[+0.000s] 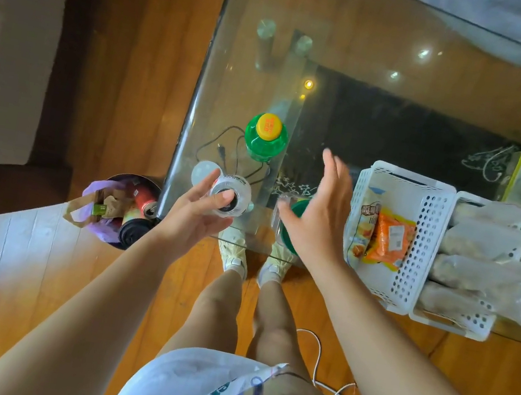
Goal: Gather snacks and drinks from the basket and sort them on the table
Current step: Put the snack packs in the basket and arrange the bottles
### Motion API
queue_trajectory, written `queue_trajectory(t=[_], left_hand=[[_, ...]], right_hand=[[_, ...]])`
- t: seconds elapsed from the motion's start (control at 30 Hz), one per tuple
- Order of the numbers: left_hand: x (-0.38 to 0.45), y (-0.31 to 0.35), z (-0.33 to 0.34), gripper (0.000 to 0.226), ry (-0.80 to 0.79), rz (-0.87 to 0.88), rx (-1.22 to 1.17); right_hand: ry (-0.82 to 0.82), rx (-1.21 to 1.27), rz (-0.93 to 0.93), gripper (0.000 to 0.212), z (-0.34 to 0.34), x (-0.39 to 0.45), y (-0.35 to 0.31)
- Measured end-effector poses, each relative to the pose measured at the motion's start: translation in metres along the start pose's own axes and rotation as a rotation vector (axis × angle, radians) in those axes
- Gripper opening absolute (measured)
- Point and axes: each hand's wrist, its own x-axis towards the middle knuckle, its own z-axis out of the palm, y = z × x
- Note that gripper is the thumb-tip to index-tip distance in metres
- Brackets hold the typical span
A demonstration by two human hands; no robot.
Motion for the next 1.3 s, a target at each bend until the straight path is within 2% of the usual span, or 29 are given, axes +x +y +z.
queue_trajectory(t=[0.07, 0.13, 0.2, 0.27, 0.37, 0.47, 0.63, 0.77, 1.03, 1.17, 1.3], left_hand=[[0.001, 0.000, -0.001, 0.094, 0.004, 0.007, 0.011], [0.003, 0.001, -0.002, 0.093, 0.012, 0.001, 0.018], [0.004, 0.002, -0.001, 0.093, 0.020, 0.001, 0.022], [0.005, 0.002, 0.000, 0.093, 0.028, 0.007, 0.030], [0.005, -0.001, 0.004, 0.086, 0.039, 0.025, 0.024], [0.005, -0.003, 0.011, 0.076, 0.042, 0.041, -0.009], [0.014, 0.001, 0.028, 0.078, 0.049, 0.064, -0.035], [0.028, 0.009, 0.047, 0.076, 0.082, 0.084, -0.001], [0.054, 0.026, 0.094, 0.062, 0.074, 0.043, 0.112], [0.062, 0.026, 0.111, 0.073, 0.051, -0.001, 0.195], [0.065, 0.024, 0.121, 0.078, -0.004, 0.036, 0.213]], right_hand=[[0.047, 0.123, -0.169, 0.086, -0.007, 0.023, -0.029], [-0.068, 0.093, -0.257, 0.082, -0.009, 0.047, -0.051], [-0.225, 0.049, -0.237, 0.073, -0.008, 0.064, -0.058], [-0.299, 0.071, -0.151, 0.057, -0.007, 0.070, -0.052], [-0.238, 0.089, -0.144, 0.042, -0.006, 0.061, -0.038], [-0.203, 0.174, -0.145, 0.041, -0.008, 0.051, -0.021], [-0.086, 0.370, 0.030, 0.040, -0.032, 0.041, 0.018], [-0.002, 0.336, 0.110, 0.037, -0.056, 0.035, 0.050], [-0.045, 0.142, 0.090, 0.040, -0.075, 0.024, 0.065], [-0.030, 0.117, 0.103, 0.041, -0.072, 0.021, 0.065], [-0.029, 0.125, 0.107, 0.042, -0.071, 0.020, 0.065]])
